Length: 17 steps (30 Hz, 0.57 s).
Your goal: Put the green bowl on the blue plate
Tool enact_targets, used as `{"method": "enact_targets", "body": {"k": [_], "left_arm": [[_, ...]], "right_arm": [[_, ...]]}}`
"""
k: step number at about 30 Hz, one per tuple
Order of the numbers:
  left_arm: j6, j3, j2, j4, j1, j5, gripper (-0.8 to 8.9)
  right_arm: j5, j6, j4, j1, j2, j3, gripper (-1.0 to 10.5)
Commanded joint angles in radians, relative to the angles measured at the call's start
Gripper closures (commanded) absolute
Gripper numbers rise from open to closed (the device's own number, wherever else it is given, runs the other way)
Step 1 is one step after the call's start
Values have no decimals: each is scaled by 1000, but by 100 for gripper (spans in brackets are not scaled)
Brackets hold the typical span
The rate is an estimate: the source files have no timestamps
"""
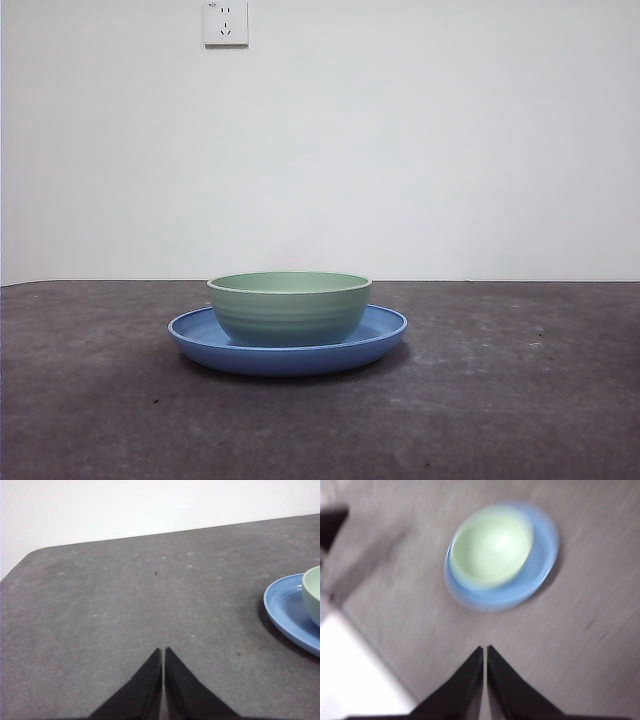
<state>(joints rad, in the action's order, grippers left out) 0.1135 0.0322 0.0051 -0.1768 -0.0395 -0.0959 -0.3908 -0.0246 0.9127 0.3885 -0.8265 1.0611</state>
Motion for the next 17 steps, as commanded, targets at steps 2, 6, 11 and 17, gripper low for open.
{"method": "enact_targets", "body": {"k": [2, 6, 11, 17], "left_arm": [[-6, -20, -2, -7, 1, 2, 804], [-6, -20, -2, -7, 1, 2, 804], [-6, -20, -2, -7, 1, 2, 804], [-6, -20, -2, -7, 1, 2, 804]], "right_arm": [[-1, 32, -159, -119, 118, -60, 940], [2, 64, -294, -258, 266, -192, 940], [6, 74, -518, -378, 448, -427, 940], [8, 74, -721, -402, 637, -723, 940]]}}
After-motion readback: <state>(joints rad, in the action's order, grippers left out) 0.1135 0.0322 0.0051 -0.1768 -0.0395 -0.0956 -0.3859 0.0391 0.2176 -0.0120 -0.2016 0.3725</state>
